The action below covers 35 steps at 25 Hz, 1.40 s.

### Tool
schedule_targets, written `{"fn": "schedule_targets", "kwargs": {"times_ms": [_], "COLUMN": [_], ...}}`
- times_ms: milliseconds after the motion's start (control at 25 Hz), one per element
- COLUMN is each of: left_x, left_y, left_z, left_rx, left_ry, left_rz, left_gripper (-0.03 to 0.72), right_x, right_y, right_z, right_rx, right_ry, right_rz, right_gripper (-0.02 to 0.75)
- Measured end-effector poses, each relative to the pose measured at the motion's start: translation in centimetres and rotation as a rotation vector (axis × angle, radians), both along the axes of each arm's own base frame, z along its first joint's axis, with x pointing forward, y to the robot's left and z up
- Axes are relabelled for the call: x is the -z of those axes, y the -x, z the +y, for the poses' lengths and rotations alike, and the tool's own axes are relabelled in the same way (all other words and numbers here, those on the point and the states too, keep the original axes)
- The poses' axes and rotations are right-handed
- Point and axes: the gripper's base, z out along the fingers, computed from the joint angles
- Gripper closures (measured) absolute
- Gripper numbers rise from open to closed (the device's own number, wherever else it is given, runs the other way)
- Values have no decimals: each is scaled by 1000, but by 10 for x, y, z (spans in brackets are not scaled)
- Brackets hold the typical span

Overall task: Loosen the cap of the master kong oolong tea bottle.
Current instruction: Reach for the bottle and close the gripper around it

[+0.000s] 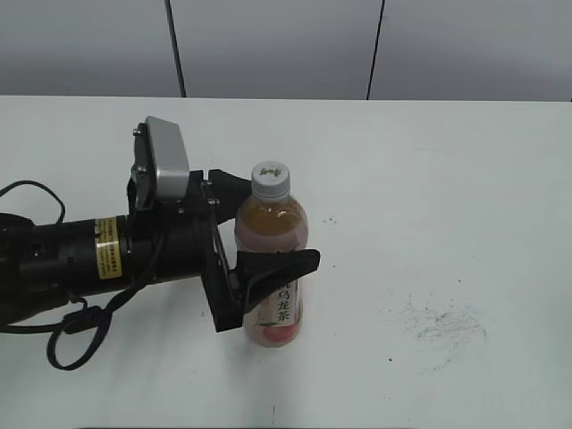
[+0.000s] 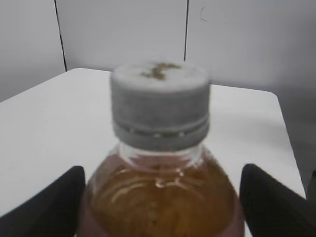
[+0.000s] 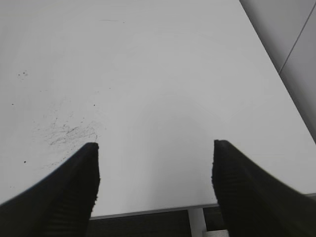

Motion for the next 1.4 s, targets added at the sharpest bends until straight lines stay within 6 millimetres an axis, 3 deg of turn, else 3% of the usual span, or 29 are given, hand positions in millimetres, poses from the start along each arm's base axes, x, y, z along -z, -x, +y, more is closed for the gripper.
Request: {"fn": "schedule_targets", "kwargs": {"times_ms": [680,920,1120,1400], "left_x": [1,15,16,16], "left_y": [-4,-11,-11,-11], "left_z": [1,-5,-5,-5], "left_rx": [-42,-18,-16,-10], "left_ry": [12,-7,-9,-8], "left_rz": [13,35,36,33], "left_gripper": [124,125,125,239], "right_x": [0,0,0,0], "right_y": [0,0,0,0], "right_z": [0,0,0,0], "right_rx": [0,0,0,0], "right_ry": [0,0,0,0], "right_rz": [0,0,0,0], "right_gripper": [202,202,202,202]}}
